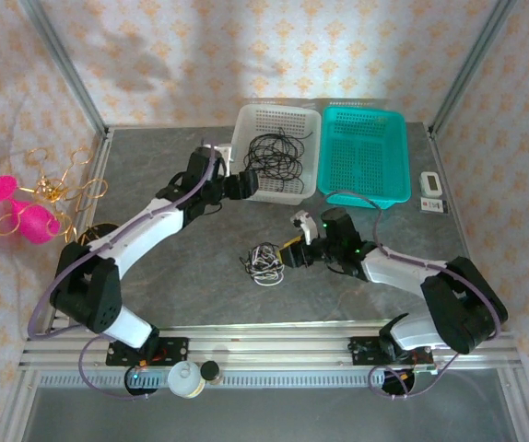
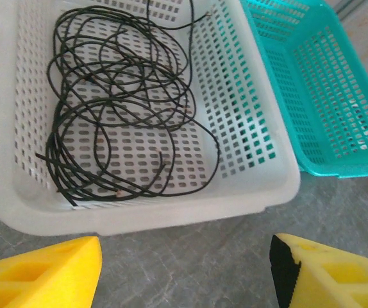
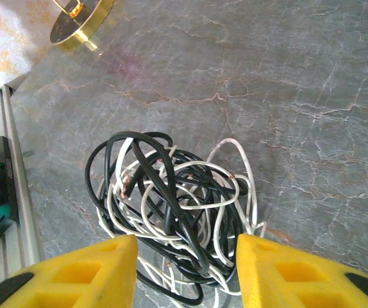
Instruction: Untangle the cables
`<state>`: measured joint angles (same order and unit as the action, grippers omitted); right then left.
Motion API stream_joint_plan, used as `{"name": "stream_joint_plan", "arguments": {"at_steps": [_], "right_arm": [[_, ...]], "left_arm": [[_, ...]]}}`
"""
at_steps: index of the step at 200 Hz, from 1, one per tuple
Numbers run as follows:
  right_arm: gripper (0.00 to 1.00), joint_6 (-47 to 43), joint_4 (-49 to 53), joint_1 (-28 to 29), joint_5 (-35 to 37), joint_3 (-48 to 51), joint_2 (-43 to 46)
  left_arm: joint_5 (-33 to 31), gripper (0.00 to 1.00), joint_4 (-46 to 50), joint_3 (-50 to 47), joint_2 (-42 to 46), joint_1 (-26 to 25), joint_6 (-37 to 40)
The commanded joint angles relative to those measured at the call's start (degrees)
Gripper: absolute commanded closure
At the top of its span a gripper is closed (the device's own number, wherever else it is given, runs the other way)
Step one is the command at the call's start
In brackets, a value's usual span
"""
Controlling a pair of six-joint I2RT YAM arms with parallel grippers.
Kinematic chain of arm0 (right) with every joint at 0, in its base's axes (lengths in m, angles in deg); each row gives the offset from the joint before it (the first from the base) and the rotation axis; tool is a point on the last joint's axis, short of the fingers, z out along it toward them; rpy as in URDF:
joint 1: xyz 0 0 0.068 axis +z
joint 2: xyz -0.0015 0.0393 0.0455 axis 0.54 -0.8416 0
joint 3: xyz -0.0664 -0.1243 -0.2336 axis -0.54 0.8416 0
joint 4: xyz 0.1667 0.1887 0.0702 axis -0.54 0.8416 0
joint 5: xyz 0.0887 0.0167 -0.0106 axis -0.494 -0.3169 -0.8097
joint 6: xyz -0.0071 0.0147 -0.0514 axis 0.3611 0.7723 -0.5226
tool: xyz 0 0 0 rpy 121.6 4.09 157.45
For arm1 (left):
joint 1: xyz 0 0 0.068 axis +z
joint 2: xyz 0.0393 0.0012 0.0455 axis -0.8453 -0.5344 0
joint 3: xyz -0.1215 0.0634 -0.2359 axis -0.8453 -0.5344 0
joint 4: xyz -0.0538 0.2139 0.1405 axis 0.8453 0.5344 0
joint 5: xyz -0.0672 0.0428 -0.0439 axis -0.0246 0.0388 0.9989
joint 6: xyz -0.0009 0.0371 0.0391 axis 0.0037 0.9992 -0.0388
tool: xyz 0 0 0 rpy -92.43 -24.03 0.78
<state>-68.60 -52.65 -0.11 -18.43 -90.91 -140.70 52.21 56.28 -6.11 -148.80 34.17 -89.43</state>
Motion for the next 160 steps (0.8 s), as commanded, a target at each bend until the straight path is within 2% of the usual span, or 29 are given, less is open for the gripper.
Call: {"name": "stream_joint_plan", "arguments": {"at_steps": [1,29,59,91,122,149,160], "right_arm": [[0.59,-1.3,-1.5,0.1,-1.3,-0.6,-1.6],[0.68,-2.1,-2.0,0.1,-0.4,-1.4,-3.2],[0.83,-2.4,-0.8,0.1,-0.9,-3.4,-4.4],[1.00,-0.8,1.4,0.1,2.3,-4.7,-2.3],[1.00,0.5,6.4,0.2,5.7,-7.6,1.5],[1.00,-0.1,13.1,0.1,7.6,-11.3,6.1],[1.00,-0.2,15.3,0.1,7.7,-12.9,7.8]], "left_arm": [[2.9,0.29,-2.6,-2.3,2.0,0.2,-0.7],[2.9,0.29,-4.8,-5.0,3.7,0.2,-2.1],[2.0,0.29,-3.6,-5.3,4.1,0.2,-1.9],[0.4,0.29,-1.7,-4.6,4.7,0.2,-1.0],[-0.3,0.29,-2.0,-5.0,5.7,0.2,-1.0],[2.1,0.30,-3.7,-6.2,7.2,0.1,0.3],[5.2,0.31,-7.9,-8.8,9.4,-0.1,1.5]]}}
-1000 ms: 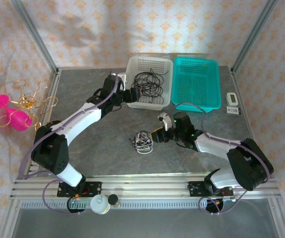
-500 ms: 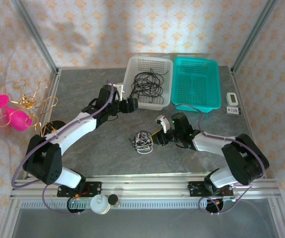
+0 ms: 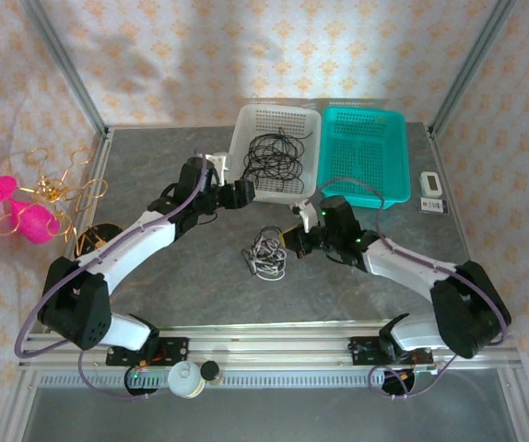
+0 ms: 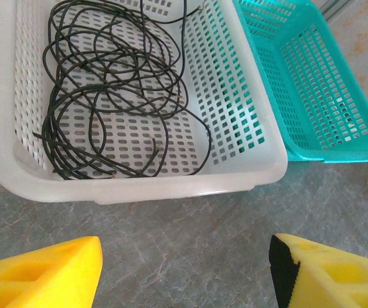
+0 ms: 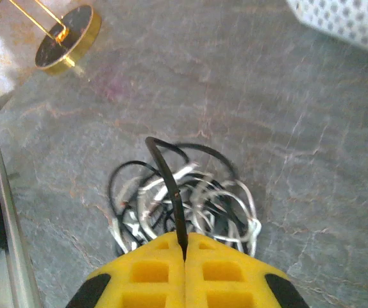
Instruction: Untangle the cables
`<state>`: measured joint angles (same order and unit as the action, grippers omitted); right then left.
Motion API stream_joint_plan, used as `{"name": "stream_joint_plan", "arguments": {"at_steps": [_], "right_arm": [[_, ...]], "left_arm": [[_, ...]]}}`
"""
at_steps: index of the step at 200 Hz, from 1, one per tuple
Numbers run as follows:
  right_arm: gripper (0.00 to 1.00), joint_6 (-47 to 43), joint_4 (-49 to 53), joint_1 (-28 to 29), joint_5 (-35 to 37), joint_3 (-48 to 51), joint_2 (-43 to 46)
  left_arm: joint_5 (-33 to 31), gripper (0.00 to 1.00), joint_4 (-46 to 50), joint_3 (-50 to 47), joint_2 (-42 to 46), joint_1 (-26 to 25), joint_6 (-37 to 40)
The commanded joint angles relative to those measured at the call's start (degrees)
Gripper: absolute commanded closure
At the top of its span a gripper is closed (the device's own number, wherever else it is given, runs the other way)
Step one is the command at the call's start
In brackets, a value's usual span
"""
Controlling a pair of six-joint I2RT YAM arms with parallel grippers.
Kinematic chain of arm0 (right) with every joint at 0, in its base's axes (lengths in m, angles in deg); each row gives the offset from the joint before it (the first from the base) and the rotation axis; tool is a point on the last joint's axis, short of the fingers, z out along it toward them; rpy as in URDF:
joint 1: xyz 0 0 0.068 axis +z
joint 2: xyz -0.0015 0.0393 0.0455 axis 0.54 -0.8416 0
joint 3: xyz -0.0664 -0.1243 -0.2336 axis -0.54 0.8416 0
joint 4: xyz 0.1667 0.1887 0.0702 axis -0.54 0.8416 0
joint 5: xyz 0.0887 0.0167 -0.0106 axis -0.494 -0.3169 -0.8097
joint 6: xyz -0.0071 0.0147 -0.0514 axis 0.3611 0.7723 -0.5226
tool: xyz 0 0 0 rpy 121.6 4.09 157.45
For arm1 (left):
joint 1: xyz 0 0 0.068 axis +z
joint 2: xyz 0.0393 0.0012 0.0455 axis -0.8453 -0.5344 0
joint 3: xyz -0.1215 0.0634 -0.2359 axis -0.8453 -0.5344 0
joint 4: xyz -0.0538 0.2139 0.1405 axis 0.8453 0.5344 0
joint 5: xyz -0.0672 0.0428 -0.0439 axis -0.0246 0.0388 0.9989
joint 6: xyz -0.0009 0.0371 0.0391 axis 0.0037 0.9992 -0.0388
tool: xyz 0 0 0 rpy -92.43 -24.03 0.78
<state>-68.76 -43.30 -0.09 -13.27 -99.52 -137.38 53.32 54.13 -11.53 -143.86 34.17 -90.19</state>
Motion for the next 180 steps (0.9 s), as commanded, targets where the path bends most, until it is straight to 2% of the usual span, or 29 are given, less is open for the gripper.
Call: {"name": "stream_joint_plan", "arguments": {"at_steps": [1,27,58,95,128,156,180], "right_arm": [[1.00,-0.1,6.2,0.1,2.5,-4.4,4.6],[1.00,0.3,9.6,0.1,1.3,-7.7,7.1],[1.00,-0.4,13.9,0.1,0.3,-12.4,7.1],[1.00,-3.2,17.2,0.1,-1.1,-14.7,8.4],[1.00,-4.6,20.1,0.1,-2.8,-16.7,7.1],[1.00,-4.5,19.8,0.1,-4.4,-17.0,6.6],[1.00,-4.2,19.8,0.1,-5.3,-17.3,6.7]], "left_arm": [[4.4,0.31,-6.3,-3.6,4.8,-0.1,2.4],[15.4,0.29,-23.9,-14.1,12.7,-0.9,4.1],[22.7,0.24,-39.2,-22.9,14.8,-1.0,1.7],[24.2,0.23,-49.2,-28.3,10.8,-1.8,1.6],[22.1,0.36,-47.7,-25.8,6.8,-4.5,6.6],[21.0,0.35,-55.6,-26.5,3.6,-4.8,5.4],[22.4,0.35,-58.2,-24.3,0.0,-5.3,4.8]]}}
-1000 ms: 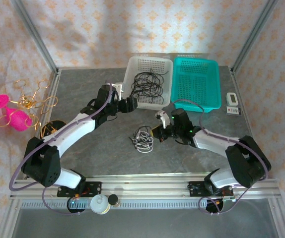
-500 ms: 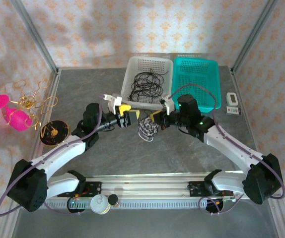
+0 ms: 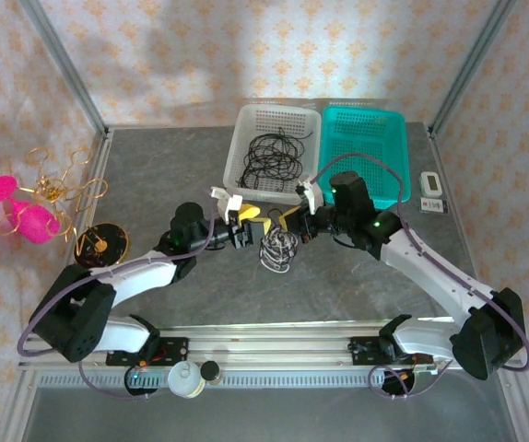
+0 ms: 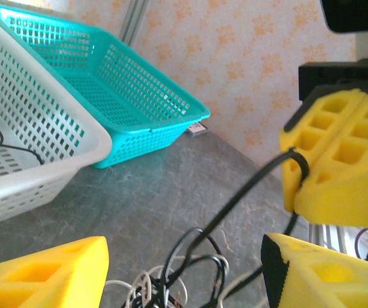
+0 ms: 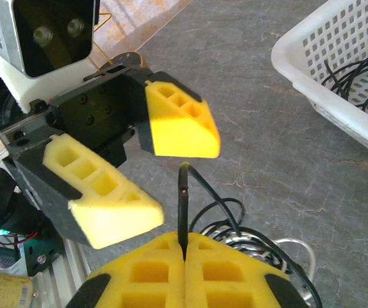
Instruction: Untangle the cables
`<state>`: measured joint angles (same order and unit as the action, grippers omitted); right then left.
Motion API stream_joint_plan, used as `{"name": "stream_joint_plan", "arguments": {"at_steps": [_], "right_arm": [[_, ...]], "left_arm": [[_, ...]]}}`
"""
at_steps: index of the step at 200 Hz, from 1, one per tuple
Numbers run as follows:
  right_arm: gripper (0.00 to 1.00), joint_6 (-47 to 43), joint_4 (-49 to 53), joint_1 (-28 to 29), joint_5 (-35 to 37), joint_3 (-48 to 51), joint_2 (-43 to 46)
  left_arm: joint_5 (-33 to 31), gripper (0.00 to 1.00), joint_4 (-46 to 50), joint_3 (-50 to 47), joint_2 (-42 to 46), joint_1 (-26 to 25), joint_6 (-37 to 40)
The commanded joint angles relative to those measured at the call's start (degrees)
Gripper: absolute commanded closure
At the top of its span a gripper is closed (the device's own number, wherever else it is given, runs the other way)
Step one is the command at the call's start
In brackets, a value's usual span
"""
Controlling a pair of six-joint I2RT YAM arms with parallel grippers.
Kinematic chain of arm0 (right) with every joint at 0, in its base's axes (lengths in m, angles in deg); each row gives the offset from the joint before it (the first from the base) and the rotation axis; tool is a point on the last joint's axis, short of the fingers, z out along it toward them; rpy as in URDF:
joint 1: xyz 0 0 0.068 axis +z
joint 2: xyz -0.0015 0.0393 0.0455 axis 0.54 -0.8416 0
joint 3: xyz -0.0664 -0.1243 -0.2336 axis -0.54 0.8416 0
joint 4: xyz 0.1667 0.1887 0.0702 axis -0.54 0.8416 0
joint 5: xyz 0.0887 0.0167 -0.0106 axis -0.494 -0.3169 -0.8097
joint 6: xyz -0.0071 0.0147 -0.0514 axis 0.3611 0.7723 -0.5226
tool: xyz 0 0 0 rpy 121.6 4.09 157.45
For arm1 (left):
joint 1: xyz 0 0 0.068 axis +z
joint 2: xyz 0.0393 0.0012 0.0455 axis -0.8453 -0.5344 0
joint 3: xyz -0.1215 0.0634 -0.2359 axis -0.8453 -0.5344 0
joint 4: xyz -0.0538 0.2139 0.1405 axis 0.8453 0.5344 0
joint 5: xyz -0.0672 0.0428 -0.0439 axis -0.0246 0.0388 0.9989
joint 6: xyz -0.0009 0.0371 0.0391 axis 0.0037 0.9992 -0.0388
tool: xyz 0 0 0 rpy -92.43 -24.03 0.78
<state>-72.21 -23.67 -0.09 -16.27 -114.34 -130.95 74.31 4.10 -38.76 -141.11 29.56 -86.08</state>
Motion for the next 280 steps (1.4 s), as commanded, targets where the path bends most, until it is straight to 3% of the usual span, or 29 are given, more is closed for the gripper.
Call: {"name": "stream_joint_plan", "arguments": {"at_steps": [1,57,102,117,141,188,216,260,280], "right_arm": [[1.00,-0.7,0.2,0.1,-2.4,-2.5,0.2],[1.00,-1.8,1.7,0.1,-3.9,-4.3,-0.5],[1.00,-4.1,3.7,0.1,-0.3,-6.6,-1.2],[0.99,-2.6,1.5,0.1,7.6,-5.7,0.1],[0.87,-0.7,-6.7,0.2,15.4,-1.6,4.1],[0.66,5.1,-22.4,3.9,20.4,5.6,5.6],[0.54,7.6,-27.2,5.4,16.9,8.4,4.2],[0.52,14.5,-37.5,5.5,27.6,15.8,3.6],[0.48,16.6,-43.8,5.5,27.2,17.7,1.8]], "left_arm": [[1.5,0.35,-8.2,3.0,-2.9,-0.7,0.7],[2.0,0.37,-9.6,6.4,-7.5,-2.9,1.5],[-6.4,1.00,-7.0,6.3,-5.7,-3.4,3.1],[-10.2,1.00,-4.0,6.3,-3.7,-3.6,4.4],[-13.3,1.00,4.0,8.1,-1.4,-4.2,7.0],[-21.5,1.00,21.1,14.8,1.0,-6.9,10.2],[-24.6,1.00,27.5,18.1,1.8,-7.5,8.5],[-24.1,1.00,31.7,20.2,3.4,-8.2,6.7],[-22.4,1.00,33.5,21.4,3.4,-8.5,6.6]]}}
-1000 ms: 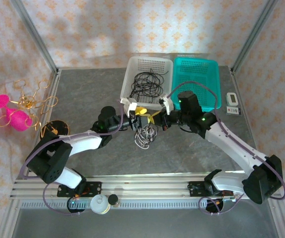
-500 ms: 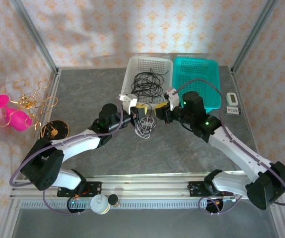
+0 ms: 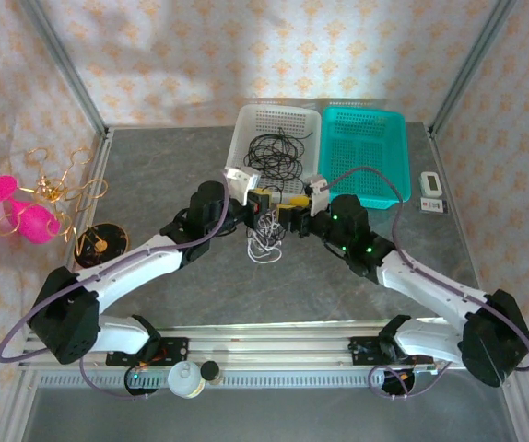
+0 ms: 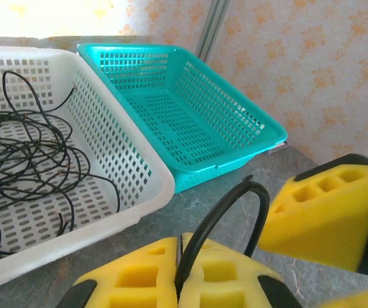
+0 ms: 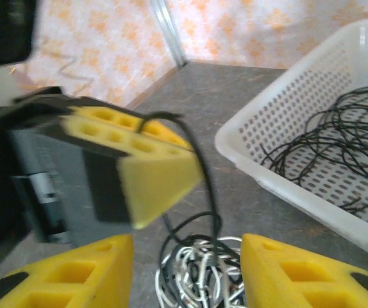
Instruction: Untangle the cables
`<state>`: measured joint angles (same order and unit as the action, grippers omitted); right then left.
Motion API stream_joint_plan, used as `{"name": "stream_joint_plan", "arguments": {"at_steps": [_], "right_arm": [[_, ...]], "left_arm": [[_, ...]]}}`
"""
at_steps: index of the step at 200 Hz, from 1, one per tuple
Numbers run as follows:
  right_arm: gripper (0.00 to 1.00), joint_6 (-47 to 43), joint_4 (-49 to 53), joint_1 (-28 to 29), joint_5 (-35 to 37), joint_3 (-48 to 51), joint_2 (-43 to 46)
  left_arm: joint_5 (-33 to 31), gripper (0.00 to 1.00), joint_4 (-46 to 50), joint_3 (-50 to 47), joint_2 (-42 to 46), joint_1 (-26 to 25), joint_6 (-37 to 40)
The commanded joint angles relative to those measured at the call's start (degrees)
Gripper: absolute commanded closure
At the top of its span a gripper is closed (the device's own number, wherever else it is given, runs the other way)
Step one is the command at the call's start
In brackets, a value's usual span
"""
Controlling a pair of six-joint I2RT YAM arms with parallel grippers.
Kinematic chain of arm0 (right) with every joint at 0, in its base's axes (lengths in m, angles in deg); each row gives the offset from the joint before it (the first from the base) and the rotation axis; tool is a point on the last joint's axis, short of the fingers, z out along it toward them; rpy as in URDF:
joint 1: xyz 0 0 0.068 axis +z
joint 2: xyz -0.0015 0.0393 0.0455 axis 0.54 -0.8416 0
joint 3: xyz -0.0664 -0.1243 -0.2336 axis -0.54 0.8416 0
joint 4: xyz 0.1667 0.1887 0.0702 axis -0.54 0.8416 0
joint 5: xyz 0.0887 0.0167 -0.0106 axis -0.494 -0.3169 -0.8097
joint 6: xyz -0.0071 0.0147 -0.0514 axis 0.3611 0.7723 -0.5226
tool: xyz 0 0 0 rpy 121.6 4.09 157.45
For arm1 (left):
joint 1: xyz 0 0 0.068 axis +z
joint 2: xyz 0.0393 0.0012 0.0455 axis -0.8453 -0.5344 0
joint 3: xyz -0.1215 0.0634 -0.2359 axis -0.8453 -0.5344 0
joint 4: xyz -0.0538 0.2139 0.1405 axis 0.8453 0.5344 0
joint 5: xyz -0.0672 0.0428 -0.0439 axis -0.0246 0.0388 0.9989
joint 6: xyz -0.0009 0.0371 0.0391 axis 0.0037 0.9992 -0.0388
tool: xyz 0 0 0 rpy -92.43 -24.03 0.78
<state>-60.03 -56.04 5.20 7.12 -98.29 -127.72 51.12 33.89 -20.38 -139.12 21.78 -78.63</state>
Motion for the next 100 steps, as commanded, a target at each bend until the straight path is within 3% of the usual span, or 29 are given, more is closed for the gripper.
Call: {"name": "stream_joint_plan", "arguments": {"at_steps": [1,40,100], "right_arm": [[0.48,4.5,-11.8,0.2,3.7,1.6,-1.5],[0.45,7.9,-18.2,0.3,-0.8,0.5,-9.5],[0.49,10.1,-19.7,0.4,8.8,5.2,-15.4]], "left_arm": [[0.8,1.00,3.7,3.1,1.4,-0.7,-0.9],[1.6,1.00,6.7,5.4,1.9,-2.1,-1.2],[0.8,1.00,7.9,7.7,7.6,-3.1,-3.0]]}}
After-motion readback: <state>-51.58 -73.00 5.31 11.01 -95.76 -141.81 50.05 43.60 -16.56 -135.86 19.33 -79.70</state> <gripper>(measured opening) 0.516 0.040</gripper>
